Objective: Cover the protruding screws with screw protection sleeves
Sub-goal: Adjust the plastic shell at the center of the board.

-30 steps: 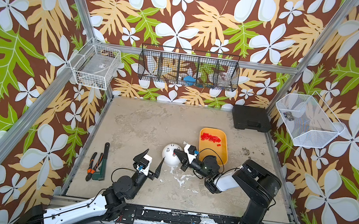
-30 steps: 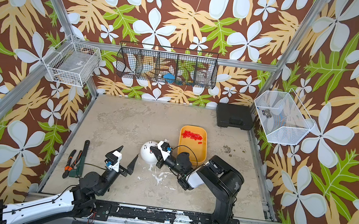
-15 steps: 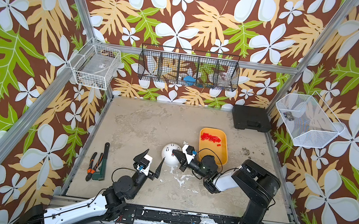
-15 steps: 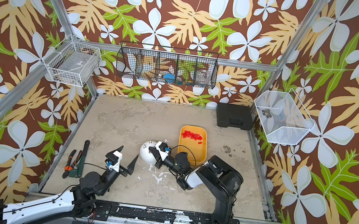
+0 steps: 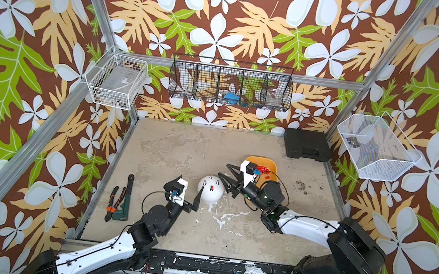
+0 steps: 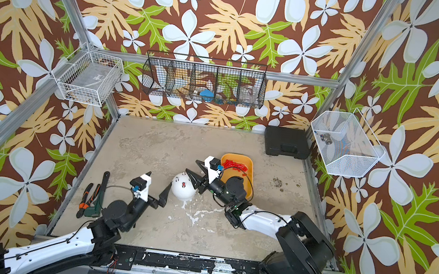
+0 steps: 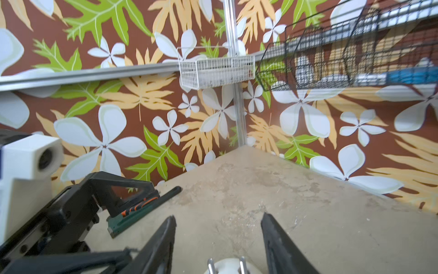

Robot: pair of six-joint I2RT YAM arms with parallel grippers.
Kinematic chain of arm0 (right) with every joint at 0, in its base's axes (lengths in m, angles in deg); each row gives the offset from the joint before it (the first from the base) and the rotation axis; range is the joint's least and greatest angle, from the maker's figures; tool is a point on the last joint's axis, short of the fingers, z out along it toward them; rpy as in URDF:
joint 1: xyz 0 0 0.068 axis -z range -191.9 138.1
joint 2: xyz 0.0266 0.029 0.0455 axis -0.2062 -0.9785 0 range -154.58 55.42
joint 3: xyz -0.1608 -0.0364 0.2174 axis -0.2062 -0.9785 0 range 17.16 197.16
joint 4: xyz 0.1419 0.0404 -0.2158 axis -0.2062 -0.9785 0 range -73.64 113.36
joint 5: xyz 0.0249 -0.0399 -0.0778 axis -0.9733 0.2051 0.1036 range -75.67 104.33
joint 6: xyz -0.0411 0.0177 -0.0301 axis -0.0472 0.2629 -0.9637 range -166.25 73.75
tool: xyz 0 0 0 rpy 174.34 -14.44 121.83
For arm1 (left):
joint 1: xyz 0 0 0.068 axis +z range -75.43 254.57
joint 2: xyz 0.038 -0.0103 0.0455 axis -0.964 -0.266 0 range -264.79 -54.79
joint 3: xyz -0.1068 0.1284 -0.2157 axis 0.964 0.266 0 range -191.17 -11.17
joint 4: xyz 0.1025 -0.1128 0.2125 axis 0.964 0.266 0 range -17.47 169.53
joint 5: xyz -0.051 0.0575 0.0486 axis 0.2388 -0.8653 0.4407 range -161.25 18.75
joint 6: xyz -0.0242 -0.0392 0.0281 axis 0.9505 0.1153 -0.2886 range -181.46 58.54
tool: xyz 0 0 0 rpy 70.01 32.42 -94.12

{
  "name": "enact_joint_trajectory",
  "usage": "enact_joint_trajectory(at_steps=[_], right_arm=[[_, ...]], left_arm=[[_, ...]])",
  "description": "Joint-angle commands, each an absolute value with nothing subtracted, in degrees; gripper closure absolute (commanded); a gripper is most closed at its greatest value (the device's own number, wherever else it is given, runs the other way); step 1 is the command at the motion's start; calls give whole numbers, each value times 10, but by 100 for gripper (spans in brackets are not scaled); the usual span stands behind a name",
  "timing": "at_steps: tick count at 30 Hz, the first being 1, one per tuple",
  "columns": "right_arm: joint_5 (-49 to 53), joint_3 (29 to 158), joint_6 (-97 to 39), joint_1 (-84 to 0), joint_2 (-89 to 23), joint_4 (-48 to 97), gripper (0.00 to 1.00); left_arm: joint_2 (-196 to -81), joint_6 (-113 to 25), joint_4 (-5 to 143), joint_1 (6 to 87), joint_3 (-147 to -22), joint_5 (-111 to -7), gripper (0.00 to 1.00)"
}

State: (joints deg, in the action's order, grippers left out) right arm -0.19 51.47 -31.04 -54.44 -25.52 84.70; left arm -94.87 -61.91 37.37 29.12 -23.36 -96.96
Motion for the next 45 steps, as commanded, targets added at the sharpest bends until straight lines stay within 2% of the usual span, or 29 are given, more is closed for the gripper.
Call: enact_joint_trajectory(at_steps=[1,4,7,11,24,32,35,40,45], right_arm=[[41,518,-276,-533,-197,730,40],[29,507,-274,-514,-145,680,40],[48,477,-277,-504,-107,663,40],[50,422,-270,-496,-98,701,40],[0,404,-250,-497,-140,772,40],[18,406,-252,-496,-147,773,40],[48,439,-236,-478,-145,706,40],[69,539,-148,-386,-150,522,41],[117,702,-166,-321,-254,284,47]], left_arm=[[-1008,-462,492,342,-317,-836,11],[-1084,-402,556,369,-394,-730,16],[-1144,-381,622,372,-451,-691,21],[-1182,-369,647,373,-467,-722,20],[-1232,-405,592,373,-416,-832,17],[-1259,-399,540,373,-396,-838,17],[-1272,-398,491,373,-381,-830,17],[-1327,-397,475,373,-423,-827,18],[-1364,-383,414,373,-430,-831,19]])
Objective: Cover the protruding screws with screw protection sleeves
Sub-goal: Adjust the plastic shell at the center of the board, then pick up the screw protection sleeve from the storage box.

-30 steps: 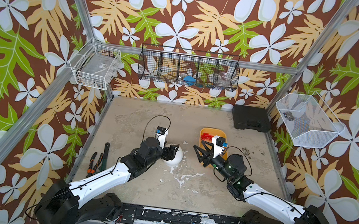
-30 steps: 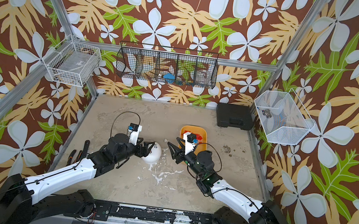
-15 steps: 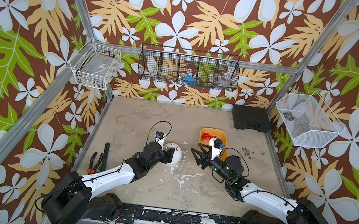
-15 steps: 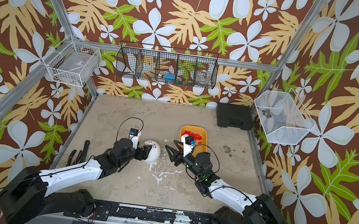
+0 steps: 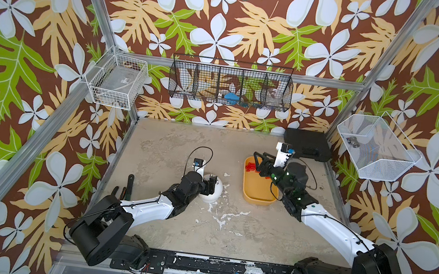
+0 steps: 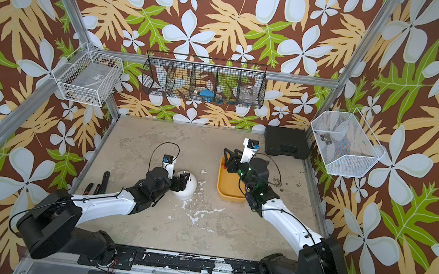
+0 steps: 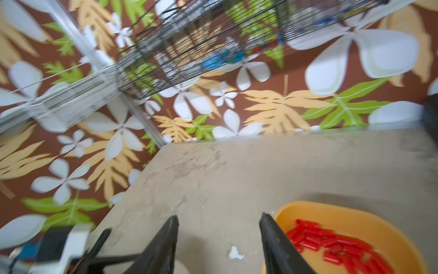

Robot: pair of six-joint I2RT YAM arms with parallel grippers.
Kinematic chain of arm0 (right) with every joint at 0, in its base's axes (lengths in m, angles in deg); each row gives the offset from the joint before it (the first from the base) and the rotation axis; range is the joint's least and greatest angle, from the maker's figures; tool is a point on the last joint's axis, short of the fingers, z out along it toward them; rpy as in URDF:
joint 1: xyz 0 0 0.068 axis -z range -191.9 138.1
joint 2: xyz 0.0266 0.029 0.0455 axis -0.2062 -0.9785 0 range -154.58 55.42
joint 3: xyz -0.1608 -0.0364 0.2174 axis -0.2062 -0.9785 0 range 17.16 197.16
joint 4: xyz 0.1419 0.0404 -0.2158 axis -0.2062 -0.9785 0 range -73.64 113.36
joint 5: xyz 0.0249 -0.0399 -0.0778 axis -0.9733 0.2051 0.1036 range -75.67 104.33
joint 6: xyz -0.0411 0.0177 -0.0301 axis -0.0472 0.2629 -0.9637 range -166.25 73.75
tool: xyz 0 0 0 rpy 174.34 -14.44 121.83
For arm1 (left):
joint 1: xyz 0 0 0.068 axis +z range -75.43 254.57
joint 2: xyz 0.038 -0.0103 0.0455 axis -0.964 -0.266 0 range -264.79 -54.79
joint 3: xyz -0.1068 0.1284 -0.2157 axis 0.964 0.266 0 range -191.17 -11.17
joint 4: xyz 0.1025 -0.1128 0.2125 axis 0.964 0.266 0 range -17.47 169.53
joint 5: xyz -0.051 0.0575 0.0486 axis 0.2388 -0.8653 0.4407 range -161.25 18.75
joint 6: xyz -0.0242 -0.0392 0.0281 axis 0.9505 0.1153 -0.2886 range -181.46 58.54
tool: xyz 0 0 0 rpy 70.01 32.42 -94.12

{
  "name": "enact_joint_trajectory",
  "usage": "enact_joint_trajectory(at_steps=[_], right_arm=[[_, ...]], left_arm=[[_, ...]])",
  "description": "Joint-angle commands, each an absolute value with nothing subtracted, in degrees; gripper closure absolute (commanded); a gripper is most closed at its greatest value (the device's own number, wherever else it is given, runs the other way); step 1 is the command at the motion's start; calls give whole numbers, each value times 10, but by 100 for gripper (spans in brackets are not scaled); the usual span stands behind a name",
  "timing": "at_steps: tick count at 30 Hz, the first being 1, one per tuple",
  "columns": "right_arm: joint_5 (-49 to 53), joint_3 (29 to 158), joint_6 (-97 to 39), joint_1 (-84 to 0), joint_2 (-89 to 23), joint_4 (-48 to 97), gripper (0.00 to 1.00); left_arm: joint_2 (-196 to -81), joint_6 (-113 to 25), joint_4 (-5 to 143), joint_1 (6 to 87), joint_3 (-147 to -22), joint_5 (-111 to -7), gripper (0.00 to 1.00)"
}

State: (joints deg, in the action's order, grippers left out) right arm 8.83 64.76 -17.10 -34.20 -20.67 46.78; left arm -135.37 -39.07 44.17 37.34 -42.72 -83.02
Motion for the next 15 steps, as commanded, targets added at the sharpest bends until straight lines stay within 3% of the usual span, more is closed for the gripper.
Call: enact_joint_trajectory(at_steps=[1,7,15], right_arm=[[107,734,-171,-310,-288,251,50],[114,912,-220,-290,-466,55,60],[174,993,-255,-286,-567,-11,61]], left_arm=[[-1369,-381,403,373,-431,-831,18],[-1394,-408,375,373,-462,-829,17],[-1329,-435,401,373,-464,-843,8]])
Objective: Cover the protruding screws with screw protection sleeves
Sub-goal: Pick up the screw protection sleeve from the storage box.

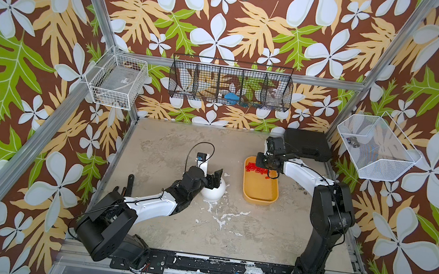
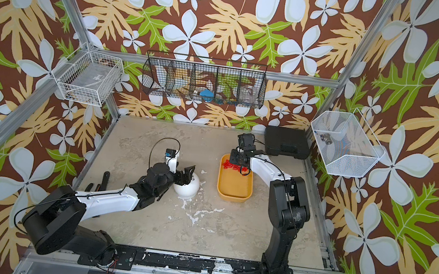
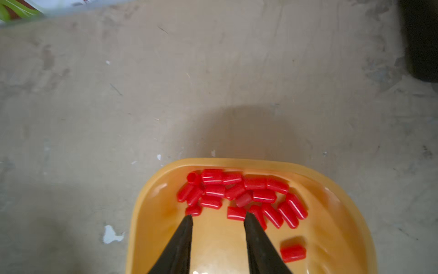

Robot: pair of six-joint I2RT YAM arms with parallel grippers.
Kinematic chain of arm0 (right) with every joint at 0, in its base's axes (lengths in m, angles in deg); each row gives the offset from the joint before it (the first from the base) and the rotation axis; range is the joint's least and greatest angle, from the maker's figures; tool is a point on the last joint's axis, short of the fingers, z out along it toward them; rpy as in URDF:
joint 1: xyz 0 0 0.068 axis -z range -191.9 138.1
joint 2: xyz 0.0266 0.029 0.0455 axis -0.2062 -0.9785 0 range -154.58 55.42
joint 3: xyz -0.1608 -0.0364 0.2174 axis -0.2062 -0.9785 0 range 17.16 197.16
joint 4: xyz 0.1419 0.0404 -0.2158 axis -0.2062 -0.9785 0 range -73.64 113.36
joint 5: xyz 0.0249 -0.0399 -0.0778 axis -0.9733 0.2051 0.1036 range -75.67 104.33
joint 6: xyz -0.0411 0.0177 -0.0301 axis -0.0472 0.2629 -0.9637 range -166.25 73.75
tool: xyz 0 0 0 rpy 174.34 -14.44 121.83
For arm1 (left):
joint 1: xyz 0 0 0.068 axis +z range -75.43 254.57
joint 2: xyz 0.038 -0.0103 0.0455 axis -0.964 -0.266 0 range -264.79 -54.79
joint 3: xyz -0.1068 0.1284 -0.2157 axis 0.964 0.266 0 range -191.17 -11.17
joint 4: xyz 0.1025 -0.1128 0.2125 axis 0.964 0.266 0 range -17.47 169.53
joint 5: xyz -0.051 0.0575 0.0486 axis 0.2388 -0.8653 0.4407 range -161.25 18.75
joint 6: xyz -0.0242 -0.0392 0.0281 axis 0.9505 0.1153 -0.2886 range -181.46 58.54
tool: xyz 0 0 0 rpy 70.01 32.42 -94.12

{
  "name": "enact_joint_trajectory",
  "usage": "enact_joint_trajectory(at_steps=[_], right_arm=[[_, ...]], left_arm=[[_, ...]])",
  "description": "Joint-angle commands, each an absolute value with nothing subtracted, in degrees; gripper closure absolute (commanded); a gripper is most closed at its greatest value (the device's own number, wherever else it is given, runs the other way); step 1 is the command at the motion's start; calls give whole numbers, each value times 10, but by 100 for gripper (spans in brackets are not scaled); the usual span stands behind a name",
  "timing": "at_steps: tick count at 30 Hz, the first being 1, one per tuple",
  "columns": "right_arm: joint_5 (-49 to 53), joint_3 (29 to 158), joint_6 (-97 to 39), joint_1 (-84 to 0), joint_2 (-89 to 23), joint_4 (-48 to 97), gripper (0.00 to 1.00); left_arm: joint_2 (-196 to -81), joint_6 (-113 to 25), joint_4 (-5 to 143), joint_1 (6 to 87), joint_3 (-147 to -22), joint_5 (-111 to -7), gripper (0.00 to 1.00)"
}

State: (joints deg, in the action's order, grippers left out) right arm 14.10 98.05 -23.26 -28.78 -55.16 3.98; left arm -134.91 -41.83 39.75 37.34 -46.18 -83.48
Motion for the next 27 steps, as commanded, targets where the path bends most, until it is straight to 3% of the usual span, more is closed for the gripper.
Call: enact_joint_trajectory(at_steps=[1,12,20,22,24,27], right_arm=[[169,994,-258,-282,-575,-9,61],[166,1025,-276,-266,-644,-13,69],[146,1021,-272,-266,-652,-9,90],[148,1024,-275,-266,-655,-14,88],[141,1029,-276,-266,-658,-25,78],[142,1022,-278,-270,-651,-21,78]], left_arm=[[-1311,-432,416,373,-463,-844,5],[-1122,-426,521,373,-435,-851,0],[-1087,-433,528,373,-405,-876,0],[-1093,-434,527,374,-406,-879,0],[-1100,-435,527,373,-409,-876,0],[-1108,-434,519,374,-408,-871,0]])
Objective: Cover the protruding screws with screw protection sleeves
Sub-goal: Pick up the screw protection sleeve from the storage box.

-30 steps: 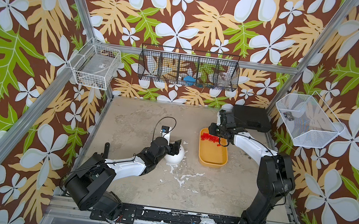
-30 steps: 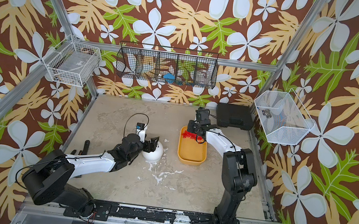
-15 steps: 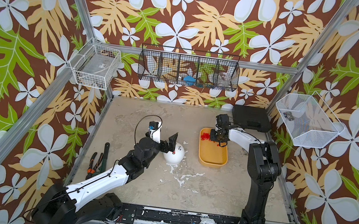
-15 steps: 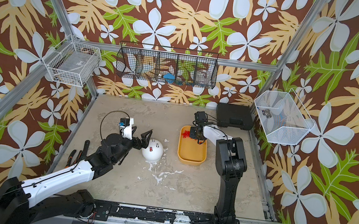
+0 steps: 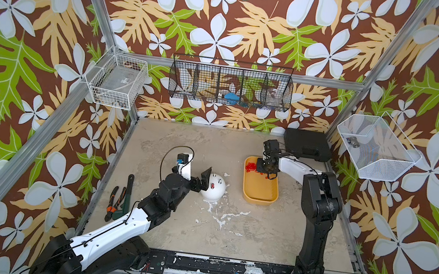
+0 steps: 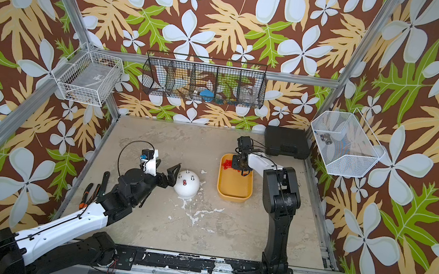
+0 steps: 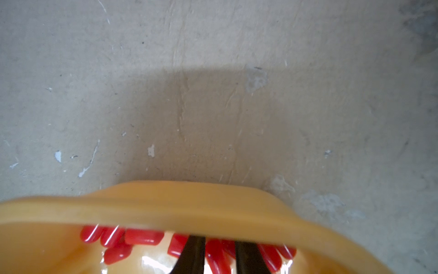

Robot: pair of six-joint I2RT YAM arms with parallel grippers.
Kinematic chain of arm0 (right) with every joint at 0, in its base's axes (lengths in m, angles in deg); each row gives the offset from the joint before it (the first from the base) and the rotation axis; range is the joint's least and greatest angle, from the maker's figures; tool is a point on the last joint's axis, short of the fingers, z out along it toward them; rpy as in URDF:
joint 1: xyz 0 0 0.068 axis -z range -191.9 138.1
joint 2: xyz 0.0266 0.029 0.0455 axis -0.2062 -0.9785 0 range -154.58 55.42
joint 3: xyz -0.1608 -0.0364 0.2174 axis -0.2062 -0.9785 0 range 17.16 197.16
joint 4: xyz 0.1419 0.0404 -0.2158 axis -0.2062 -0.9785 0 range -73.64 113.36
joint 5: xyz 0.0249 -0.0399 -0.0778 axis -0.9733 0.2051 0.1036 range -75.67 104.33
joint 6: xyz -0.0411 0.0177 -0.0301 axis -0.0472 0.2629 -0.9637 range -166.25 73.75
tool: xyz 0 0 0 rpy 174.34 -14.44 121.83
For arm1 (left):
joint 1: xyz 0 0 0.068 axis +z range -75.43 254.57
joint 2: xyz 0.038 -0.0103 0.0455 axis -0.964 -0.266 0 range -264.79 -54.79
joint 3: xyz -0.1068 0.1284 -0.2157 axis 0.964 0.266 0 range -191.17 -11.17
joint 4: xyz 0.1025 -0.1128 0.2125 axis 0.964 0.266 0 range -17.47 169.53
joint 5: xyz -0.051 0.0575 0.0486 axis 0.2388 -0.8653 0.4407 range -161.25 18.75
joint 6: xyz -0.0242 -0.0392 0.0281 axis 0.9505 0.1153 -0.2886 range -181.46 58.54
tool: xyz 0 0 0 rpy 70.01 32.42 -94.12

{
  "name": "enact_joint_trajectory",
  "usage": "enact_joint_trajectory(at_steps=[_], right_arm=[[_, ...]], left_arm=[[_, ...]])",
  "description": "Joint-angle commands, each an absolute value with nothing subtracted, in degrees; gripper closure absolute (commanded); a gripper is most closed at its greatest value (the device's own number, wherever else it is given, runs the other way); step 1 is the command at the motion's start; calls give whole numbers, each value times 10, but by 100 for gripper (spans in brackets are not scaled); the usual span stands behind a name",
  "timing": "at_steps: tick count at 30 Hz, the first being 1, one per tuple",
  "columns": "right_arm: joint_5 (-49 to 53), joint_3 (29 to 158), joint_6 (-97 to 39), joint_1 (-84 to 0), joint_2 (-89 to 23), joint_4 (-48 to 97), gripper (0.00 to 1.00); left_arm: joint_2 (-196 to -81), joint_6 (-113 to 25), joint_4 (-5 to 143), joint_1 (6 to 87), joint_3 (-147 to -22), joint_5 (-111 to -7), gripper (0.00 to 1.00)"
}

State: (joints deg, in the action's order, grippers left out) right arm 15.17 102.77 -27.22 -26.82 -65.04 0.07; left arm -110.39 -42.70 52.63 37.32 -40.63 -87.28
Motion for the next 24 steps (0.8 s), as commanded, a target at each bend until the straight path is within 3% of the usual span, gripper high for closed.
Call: enact_joint_trajectory(at_steps=[1,5,14,24], right_arm=[[145,1023,-280,-270,-653,-20,78],[150,1030,-280,-272,-675,-32,79],[151,1021,-272,-274,-652,-25,100],[138,999,-266,-278,-578,-20,100]], left_arm=[[-1110,-437,516,374,-407,-868,0],[-1118,-437,508,373,-405,-858,0],[-1118,-435,493,374,-394,-854,0],[-1120,-429,486,374,-393,-847,0]])
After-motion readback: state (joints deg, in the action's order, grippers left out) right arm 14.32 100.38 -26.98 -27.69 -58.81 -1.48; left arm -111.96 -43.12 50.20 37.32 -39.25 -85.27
